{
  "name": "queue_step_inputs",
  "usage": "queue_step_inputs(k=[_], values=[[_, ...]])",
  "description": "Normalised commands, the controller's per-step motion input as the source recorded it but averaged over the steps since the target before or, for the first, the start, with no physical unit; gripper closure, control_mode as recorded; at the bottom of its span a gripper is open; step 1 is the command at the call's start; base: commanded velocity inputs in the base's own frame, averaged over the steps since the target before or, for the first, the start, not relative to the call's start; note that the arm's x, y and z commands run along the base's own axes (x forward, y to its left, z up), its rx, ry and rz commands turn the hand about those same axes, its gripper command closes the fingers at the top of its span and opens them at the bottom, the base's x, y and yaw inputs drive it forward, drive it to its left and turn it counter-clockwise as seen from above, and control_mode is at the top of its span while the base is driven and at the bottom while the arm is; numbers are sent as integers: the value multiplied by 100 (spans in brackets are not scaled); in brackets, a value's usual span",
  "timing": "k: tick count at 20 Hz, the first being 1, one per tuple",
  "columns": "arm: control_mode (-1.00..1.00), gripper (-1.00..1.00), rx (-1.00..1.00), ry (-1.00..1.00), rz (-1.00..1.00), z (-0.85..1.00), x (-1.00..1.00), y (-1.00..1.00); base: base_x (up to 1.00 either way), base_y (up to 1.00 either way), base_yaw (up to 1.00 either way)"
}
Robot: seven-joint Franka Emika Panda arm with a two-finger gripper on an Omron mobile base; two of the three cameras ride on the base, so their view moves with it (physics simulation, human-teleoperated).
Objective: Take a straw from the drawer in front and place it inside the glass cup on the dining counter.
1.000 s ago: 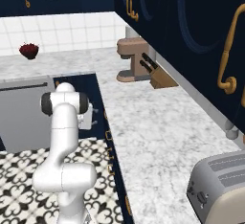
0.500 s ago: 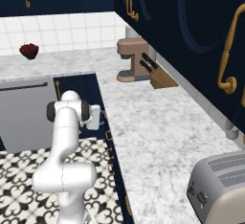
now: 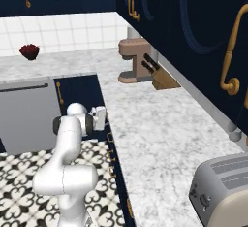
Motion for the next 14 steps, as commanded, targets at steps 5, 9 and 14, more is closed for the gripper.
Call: queue_step_inputs(k=[5, 9, 14], values=[[-100, 100, 0, 2, 0, -24, 31, 0, 0, 0, 0], [-100, 100, 0, 0, 0, -1, -9, 1, 0, 0, 0], [-100, 100, 7, 0, 0, 0, -42, 42, 0, 0, 0]])
